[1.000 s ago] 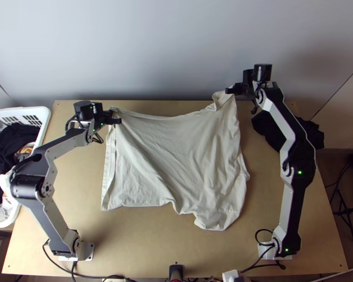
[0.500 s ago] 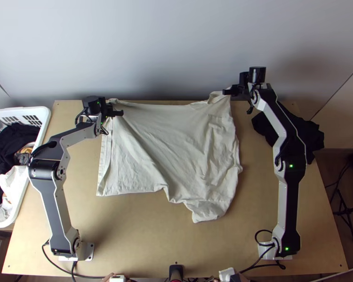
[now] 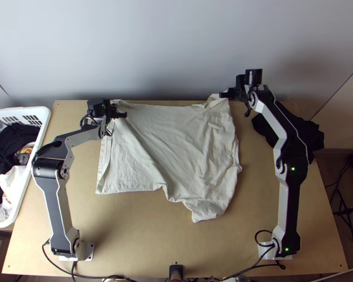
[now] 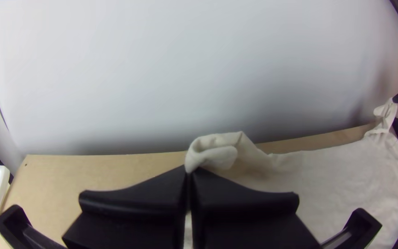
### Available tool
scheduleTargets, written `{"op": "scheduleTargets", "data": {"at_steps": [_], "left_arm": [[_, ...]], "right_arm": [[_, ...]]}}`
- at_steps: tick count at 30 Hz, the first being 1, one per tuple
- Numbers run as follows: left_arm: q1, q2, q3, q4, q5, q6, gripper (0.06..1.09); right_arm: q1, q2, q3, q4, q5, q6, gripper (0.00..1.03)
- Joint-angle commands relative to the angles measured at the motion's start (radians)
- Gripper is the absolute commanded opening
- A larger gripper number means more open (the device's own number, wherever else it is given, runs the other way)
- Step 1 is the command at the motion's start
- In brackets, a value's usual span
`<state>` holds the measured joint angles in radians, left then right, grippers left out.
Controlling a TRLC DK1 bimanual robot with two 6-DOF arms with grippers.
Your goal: Fold the t-shirt
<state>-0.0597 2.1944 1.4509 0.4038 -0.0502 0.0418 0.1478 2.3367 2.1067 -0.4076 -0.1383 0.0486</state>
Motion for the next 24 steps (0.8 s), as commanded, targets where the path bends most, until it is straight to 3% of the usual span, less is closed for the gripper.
{"op": "scheduleTargets", "data": {"at_steps": [1,24], "left_arm": [[0.006,-0.088,-0.089,0.0,0.027,-0.005,0.09],[0.058,-0.443,-0.478,-0.039,0.062,-0.036,0.09]], "right_arm": [[-0.004,-0.132,-0.177,0.024,-0.009,0.004,0.03],[0.033,-0.649,-0.823,0.112,-0.03,0.057,0.03]]}}
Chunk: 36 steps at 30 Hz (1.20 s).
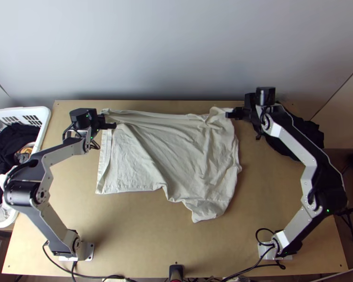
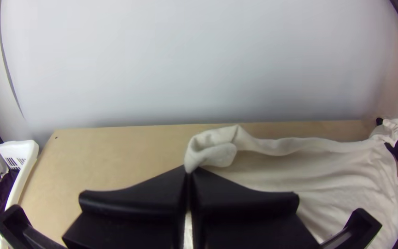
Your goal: Fold the t-shirt
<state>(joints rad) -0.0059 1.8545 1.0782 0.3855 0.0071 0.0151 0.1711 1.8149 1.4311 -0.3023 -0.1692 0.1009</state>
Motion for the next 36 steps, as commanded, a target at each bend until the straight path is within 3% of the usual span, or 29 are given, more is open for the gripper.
{"op": "scheduleTargets", "data": {"at_steps": [1,17,36], "left_arm": [[0.004,-0.118,-0.123,-0.02,0.011,-0.009,0.09],[-0.054,-0.387,-0.316,-0.129,0.017,-0.03,0.09],[-0.037,-0.558,-0.509,-0.183,0.008,-0.052,0.09]], "right_arm": [[0.011,-0.147,-0.169,0.006,0.0,0.005,0.03],[0.044,-0.457,-0.479,-0.014,-0.021,0.026,0.03],[0.054,-0.611,-0.658,-0.027,-0.039,0.014,0.03]]}}
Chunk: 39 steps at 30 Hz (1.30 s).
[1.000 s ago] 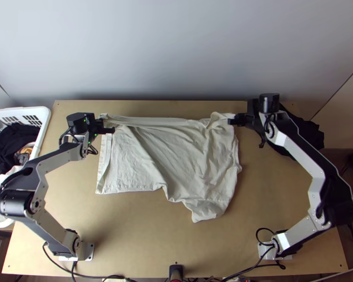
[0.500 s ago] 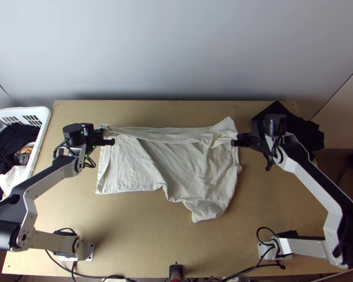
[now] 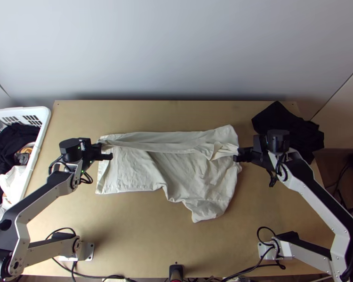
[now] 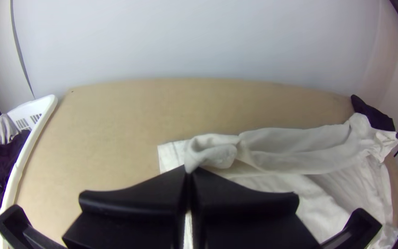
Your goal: Fold the t-shirt
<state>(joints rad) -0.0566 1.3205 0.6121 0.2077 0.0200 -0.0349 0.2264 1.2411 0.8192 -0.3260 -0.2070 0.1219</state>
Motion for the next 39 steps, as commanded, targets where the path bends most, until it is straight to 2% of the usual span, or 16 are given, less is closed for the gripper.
{"op": "scheduleTargets", "data": {"at_steps": [1,7,8,9,11,12,13,14,15,17,18,28,33,39], "left_arm": [[0.014,-0.021,-0.046,-0.005,-0.005,-0.002,0.09],[0.014,-0.006,-0.055,-0.005,-0.006,0.0,0.09],[0.014,0.006,-0.054,-0.005,-0.005,0.0,0.11],[0.014,0.016,-0.054,-0.013,-0.005,0.0,0.23],[0.012,0.029,-0.048,-0.044,-0.005,-0.002,0.5],[0.011,0.034,-0.04,-0.07,-0.005,-0.002,0.59],[0.011,0.037,-0.034,-0.091,-0.005,-0.002,0.69],[0.012,0.037,-0.026,-0.123,-0.005,-0.003,0.79],[0.012,0.034,-0.017,-0.152,-0.005,-0.008,0.83],[0.012,0.013,0.002,-0.22,-0.005,-0.01,1.02],[0.012,-0.006,0.015,-0.269,-0.005,-0.01,1.04],[0.02,-0.274,0.029,-0.731,0.001,0.038,1.04],[0.026,-0.331,0.005,-0.844,0.001,0.053,1.03],[0.029,-0.314,-0.038,-0.858,0.001,0.075,1.03]], "right_arm": [[-0.002,-0.037,-0.049,-0.004,-0.002,-0.007,0.03],[-0.01,-0.051,-0.071,-0.001,-0.002,-0.016,0.03],[-0.015,-0.051,-0.074,0.001,-0.002,-0.016,0.09],[-0.019,-0.055,-0.075,0.001,-0.002,-0.016,0.24],[-0.029,-0.06,-0.077,0.004,-0.002,-0.016,0.45],[-0.032,-0.066,-0.077,0.004,-0.002,-0.016,0.59],[-0.036,-0.069,-0.075,0.005,-0.002,-0.016,0.78],[-0.038,-0.071,-0.075,0.005,-0.002,-0.016,0.93],[-0.041,-0.075,-0.075,0.004,-0.002,-0.016,0.99],[-0.048,-0.098,-0.075,-0.002,-0.002,-0.018,0.99],[-0.048,-0.112,-0.074,-0.008,-0.002,-0.019,0.99],[0.016,-0.253,-0.063,-0.174,-0.002,-0.019,0.99],[0.071,-0.275,-0.069,-0.246,-0.003,-0.019,0.99],[0.126,-0.292,-0.068,-0.297,-0.011,-0.036,0.99]]}}
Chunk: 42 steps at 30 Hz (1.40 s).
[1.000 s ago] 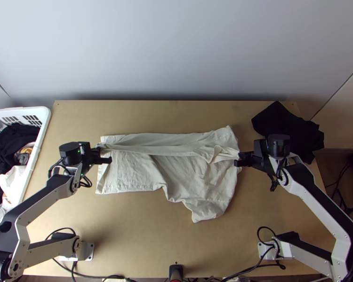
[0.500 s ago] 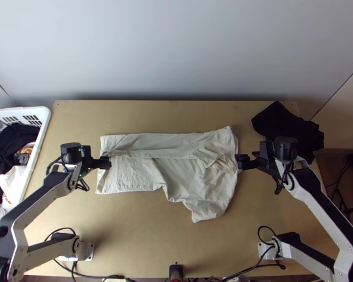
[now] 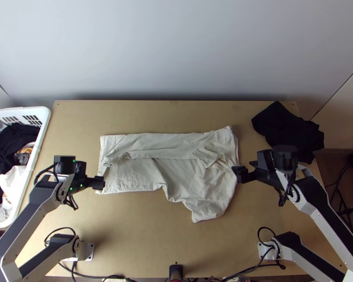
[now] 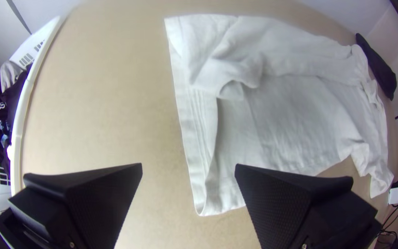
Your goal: Fold the t-shirt
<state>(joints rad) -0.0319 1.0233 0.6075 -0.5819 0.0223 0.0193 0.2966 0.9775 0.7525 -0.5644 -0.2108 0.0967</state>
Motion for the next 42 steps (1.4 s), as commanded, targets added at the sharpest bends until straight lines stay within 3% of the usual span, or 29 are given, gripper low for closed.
{"op": "scheduleTargets", "data": {"at_steps": [1,7,12,15,17,24,33,42], "left_arm": [[0.004,-0.009,-0.035,-0.068,0.001,0.021,1.03],[-0.006,0.052,-0.034,-0.044,0.001,0.019,0.97],[-0.023,0.087,-0.026,-0.021,0.001,0.01,0.79],[-0.03,0.107,-0.025,-0.019,0.002,0.008,0.63],[-0.037,0.11,-0.023,-0.016,0.002,0.005,0.46],[-0.06,0.126,-0.026,-0.001,0.004,-0.01,0.1],[-0.08,0.103,-0.009,-0.006,0.002,-0.036,0.09],[-0.076,0.077,-0.005,-0.033,0.001,-0.045,0.09]], "right_arm": [[0.059,-0.03,-0.002,-0.063,-0.007,-0.014,0.99],[0.067,-0.046,-0.015,-0.08,-0.009,-0.014,0.99],[0.081,-0.057,-0.018,-0.095,-0.009,-0.02,0.99],[0.087,-0.056,-0.01,-0.097,-0.009,-0.022,0.99],[0.091,-0.054,-0.01,-0.098,-0.009,-0.023,0.96],[0.111,-0.051,-0.016,-0.112,-0.016,-0.026,0.96],[0.315,-0.03,-0.061,-0.255,-0.07,-0.123,0.97],[0.527,0.041,-0.091,-0.279,-0.07,-0.186,0.97]]}}
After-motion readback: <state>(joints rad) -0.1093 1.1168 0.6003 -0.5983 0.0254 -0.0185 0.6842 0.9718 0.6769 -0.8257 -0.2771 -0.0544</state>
